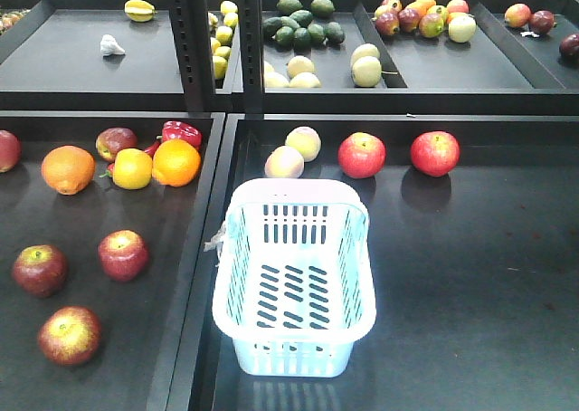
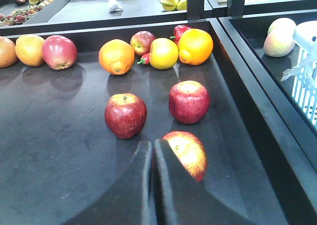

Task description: Pick three apples into basket with both arms

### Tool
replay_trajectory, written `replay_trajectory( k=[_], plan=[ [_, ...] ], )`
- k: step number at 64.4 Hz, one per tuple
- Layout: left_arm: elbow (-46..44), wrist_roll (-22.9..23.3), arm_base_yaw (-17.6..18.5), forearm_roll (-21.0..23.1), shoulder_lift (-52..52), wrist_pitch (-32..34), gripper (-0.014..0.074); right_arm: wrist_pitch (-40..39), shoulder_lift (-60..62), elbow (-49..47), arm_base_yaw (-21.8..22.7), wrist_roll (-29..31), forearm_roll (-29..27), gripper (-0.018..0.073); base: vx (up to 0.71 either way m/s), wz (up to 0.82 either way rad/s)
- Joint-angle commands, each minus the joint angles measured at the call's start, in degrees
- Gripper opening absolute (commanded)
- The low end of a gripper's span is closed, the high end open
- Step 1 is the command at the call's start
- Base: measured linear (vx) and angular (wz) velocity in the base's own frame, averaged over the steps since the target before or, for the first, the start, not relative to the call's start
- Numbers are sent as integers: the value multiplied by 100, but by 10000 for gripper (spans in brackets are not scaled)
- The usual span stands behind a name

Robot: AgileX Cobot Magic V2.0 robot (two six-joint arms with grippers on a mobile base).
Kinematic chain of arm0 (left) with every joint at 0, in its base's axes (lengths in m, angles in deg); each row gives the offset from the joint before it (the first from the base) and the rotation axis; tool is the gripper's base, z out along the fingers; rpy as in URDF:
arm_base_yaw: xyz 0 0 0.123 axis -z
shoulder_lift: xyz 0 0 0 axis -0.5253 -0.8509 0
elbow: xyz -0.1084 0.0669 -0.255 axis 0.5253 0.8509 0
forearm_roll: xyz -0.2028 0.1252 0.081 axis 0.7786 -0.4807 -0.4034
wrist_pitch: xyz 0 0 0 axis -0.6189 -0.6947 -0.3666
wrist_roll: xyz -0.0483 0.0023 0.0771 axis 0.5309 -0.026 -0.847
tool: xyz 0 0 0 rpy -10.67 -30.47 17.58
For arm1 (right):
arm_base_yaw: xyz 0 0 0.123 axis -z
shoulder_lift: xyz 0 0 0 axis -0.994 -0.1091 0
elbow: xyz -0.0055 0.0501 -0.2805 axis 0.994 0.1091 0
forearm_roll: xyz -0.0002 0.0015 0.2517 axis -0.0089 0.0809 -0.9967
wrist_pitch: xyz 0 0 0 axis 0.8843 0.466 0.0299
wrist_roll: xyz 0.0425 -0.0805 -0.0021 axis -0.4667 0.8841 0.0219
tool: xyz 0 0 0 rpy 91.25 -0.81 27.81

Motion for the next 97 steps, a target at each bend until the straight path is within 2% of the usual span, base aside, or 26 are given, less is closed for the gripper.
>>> replay_trajectory(
  k=[1,13,33,43,66,72,86,97],
  plan=[
    [153,30,6,-9,124,389,-7,-430,48,57,7,10,13,-4,0,0],
    [153,-69,6,-323,124,389,-7,-430,48,57,7,10,13,-4,0,0],
    [153,-69,6,-320,124,389,-7,-430,48,57,7,10,13,-4,0,0],
    [153,-68,6,-666,124,389,-7,-430,48,57,7,10,13,-4,0,0],
    [153,-63,6,-647,124,384,-7,-430,48,57,7,10,13,-4,0,0],
    [153,-68,6,-802,124,390,-7,-430,48,57,7,10,13,-4,0,0],
    [153,-64,6,-816,124,390,-7,-430,48,57,7,10,13,-4,0,0],
    [153,4,6,-731,124,711,-7,-430,48,57,7,10,13,-4,0,0]
  ],
)
